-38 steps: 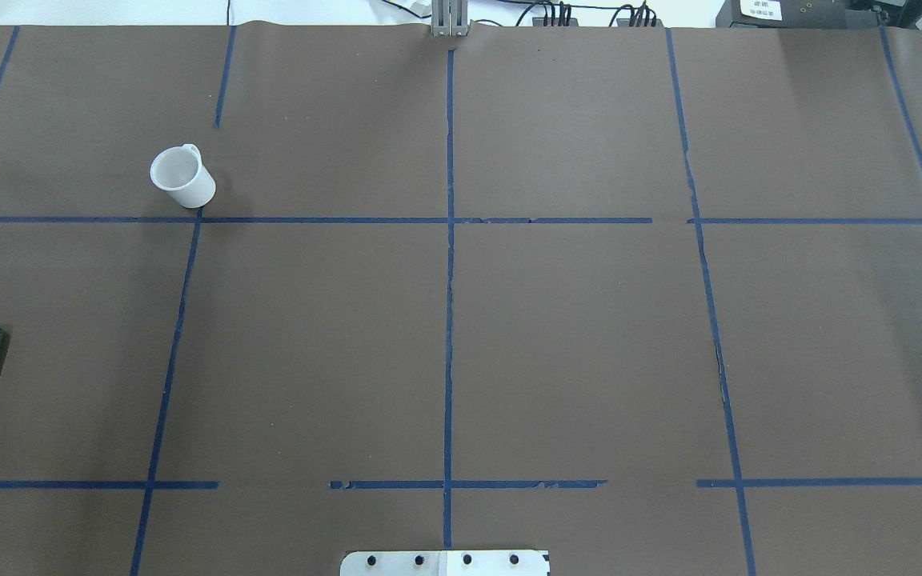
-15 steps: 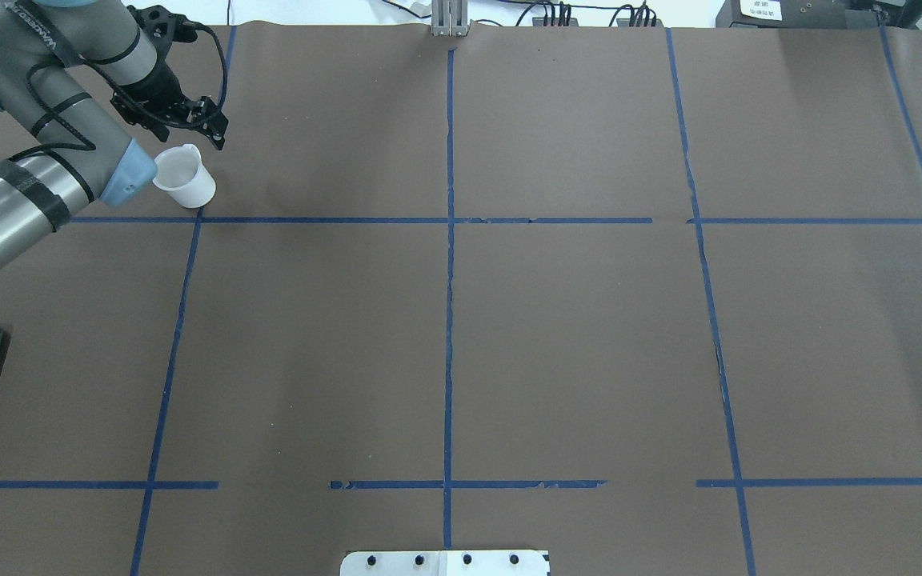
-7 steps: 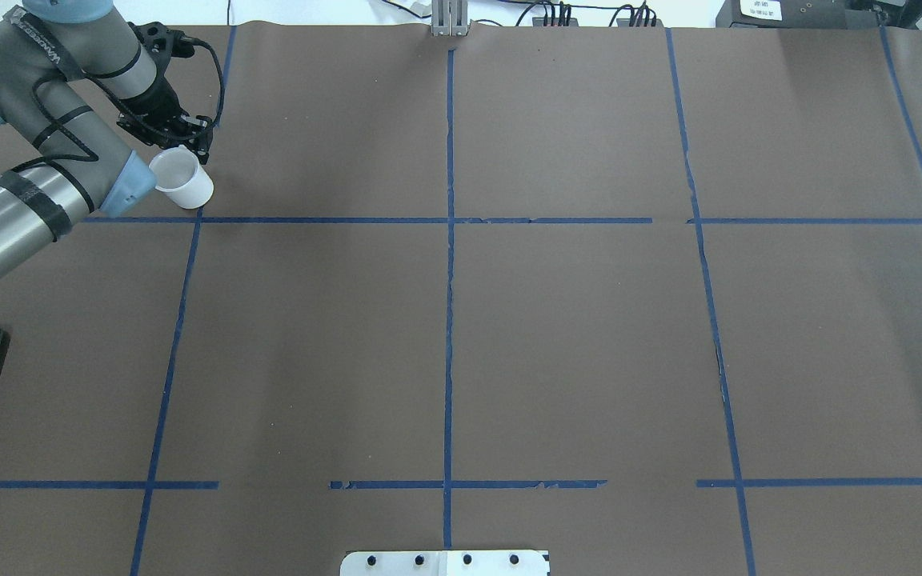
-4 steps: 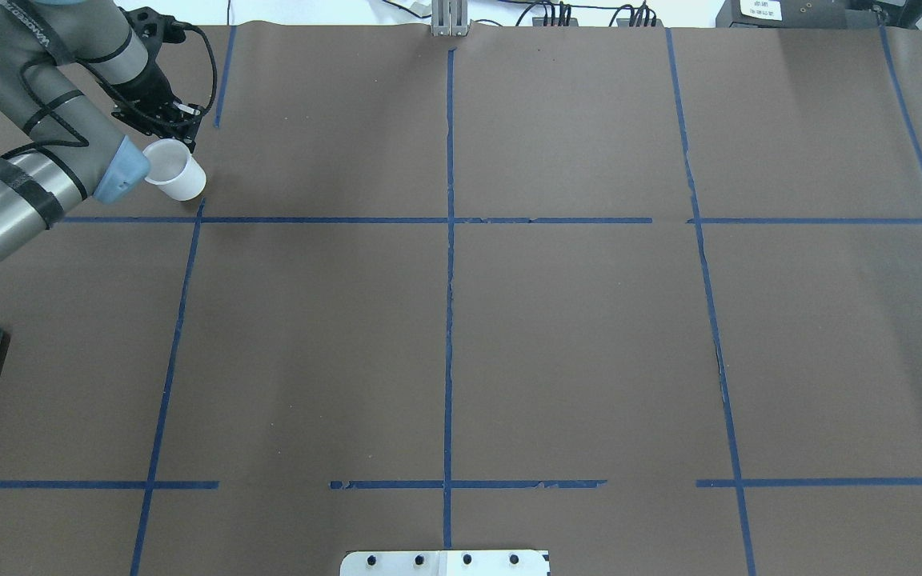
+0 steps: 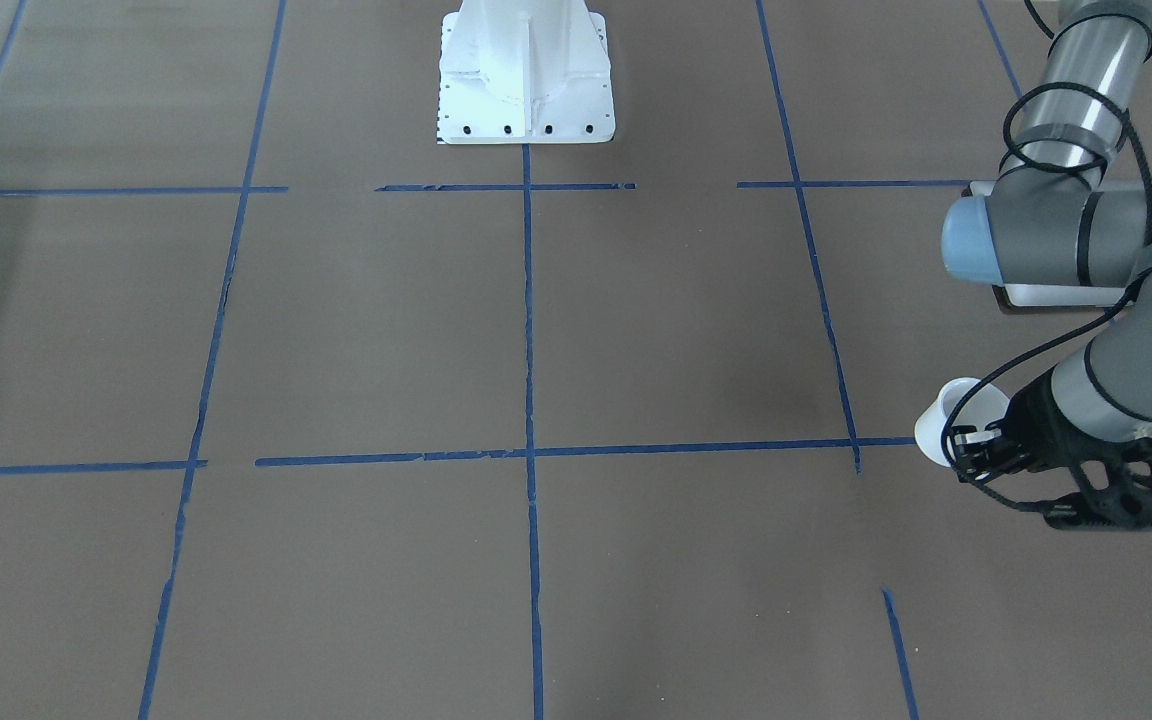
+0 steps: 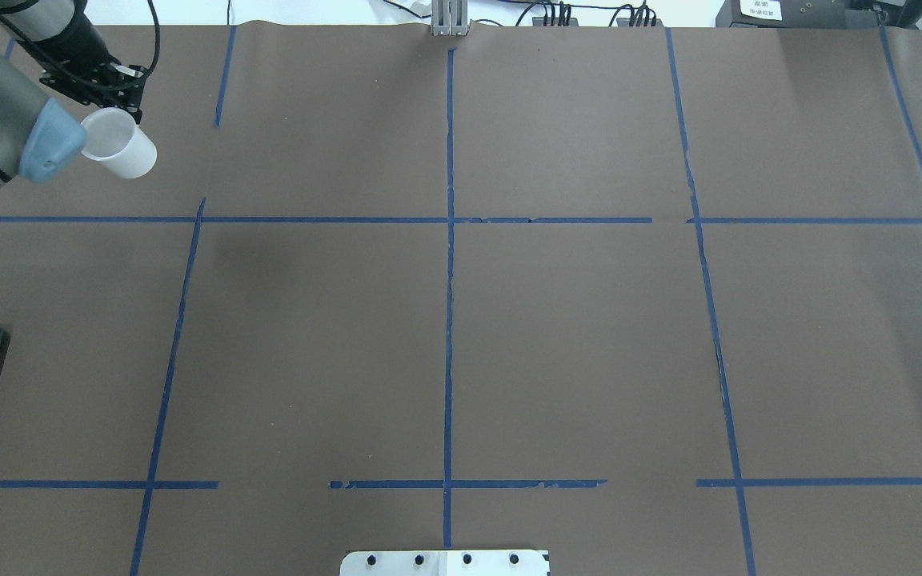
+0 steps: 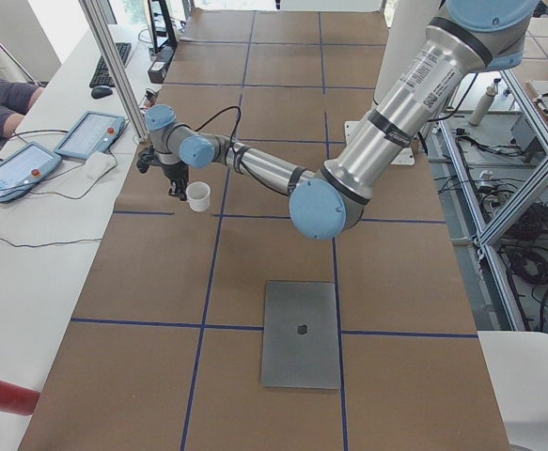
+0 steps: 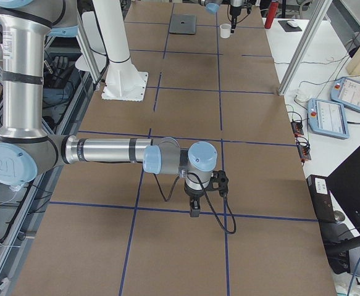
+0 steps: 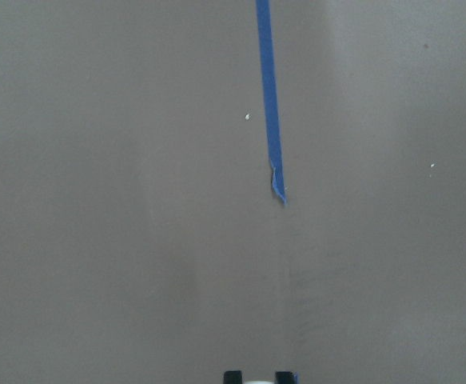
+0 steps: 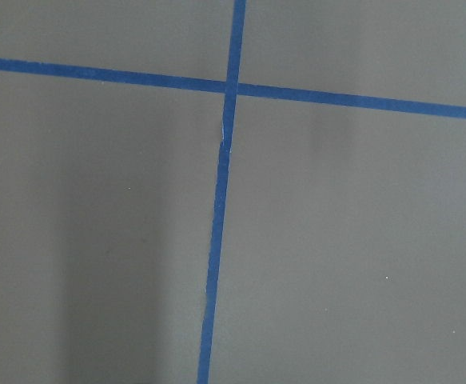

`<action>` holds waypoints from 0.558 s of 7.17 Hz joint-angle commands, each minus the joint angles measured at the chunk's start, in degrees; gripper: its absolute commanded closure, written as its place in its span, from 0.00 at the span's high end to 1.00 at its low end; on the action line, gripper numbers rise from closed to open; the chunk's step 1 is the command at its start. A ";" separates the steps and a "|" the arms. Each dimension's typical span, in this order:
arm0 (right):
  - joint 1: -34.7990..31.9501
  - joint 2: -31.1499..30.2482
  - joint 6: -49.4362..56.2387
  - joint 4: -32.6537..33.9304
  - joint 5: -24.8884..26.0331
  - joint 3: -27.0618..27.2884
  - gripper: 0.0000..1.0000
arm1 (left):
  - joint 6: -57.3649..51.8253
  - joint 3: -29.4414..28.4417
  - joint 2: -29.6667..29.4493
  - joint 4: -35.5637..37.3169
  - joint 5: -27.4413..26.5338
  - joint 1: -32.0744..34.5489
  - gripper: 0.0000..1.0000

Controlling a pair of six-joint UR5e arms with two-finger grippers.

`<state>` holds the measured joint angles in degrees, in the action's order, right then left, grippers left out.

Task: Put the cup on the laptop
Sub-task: 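Carry the held cup with the left gripper toward the silver laptop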

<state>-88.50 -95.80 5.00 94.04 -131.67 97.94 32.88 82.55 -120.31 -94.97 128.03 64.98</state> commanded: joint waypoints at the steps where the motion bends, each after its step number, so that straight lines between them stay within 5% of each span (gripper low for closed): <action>1: 0.00 0.00 -0.08 0.00 0.01 -0.03 1.00 | -2.01 13.90 15.11 0.40 -0.32 1.47 0.00; 3: 0.00 0.00 -0.08 0.00 0.01 -0.03 1.00 | -7.39 22.70 31.37 -2.13 -0.24 3.66 0.00; 4: 0.00 0.00 0.01 0.00 0.01 0.06 1.00 | -6.70 23.88 39.37 -9.63 -0.24 3.75 0.00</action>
<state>-88.51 -95.80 4.94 94.05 -131.66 97.92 26.49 103.37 -90.85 -98.27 127.82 68.30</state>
